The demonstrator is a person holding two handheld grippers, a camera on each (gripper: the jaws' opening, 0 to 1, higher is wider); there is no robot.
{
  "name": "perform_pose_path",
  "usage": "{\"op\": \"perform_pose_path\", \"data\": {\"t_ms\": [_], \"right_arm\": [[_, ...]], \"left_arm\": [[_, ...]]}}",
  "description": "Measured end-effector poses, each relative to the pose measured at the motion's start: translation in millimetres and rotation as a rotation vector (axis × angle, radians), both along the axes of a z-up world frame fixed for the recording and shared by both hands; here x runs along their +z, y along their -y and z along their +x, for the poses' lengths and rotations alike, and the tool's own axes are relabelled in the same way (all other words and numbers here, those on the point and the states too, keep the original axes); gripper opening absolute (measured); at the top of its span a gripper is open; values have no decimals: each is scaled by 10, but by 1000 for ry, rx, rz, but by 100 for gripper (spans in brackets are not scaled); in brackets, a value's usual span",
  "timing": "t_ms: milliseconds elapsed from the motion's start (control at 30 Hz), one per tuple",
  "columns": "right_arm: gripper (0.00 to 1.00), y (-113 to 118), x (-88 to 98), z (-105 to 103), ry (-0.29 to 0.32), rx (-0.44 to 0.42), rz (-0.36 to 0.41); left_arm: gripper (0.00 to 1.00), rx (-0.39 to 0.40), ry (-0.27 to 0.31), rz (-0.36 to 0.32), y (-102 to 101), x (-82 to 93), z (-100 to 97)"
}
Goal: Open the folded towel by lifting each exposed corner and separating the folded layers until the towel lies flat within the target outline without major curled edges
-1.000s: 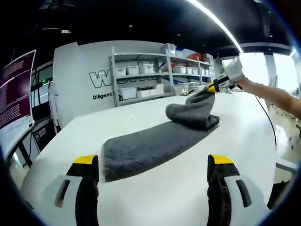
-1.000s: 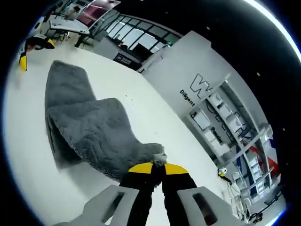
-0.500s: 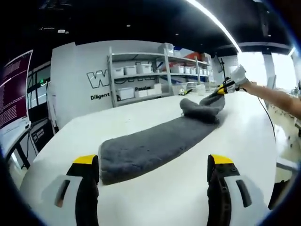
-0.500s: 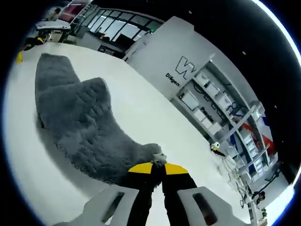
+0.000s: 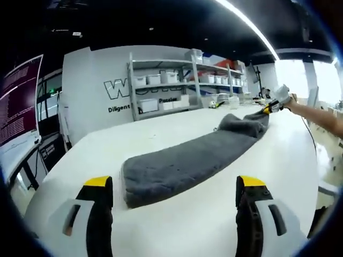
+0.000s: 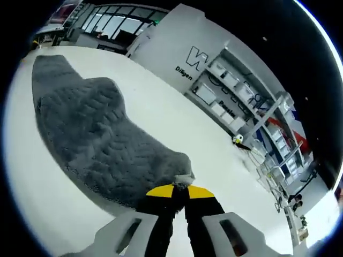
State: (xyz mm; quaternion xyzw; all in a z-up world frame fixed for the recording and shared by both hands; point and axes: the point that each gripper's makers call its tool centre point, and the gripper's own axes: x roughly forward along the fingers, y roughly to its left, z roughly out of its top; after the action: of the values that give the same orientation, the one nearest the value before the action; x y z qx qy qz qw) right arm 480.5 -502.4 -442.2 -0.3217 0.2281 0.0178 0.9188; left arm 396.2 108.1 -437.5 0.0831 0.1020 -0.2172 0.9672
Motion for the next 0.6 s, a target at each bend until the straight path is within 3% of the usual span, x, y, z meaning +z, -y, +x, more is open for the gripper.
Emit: {"op": "perform_pose_path", "data": {"t_ms": [333,600], "right_arm": [[3,503,-247,-155,-55,-114,47],[3,629,-435,-286,-111,-141,64]], "left_arm": [[93,-9,-14,13,23,-20,23],[93,-8,-12,17,57,-2,54]]}}
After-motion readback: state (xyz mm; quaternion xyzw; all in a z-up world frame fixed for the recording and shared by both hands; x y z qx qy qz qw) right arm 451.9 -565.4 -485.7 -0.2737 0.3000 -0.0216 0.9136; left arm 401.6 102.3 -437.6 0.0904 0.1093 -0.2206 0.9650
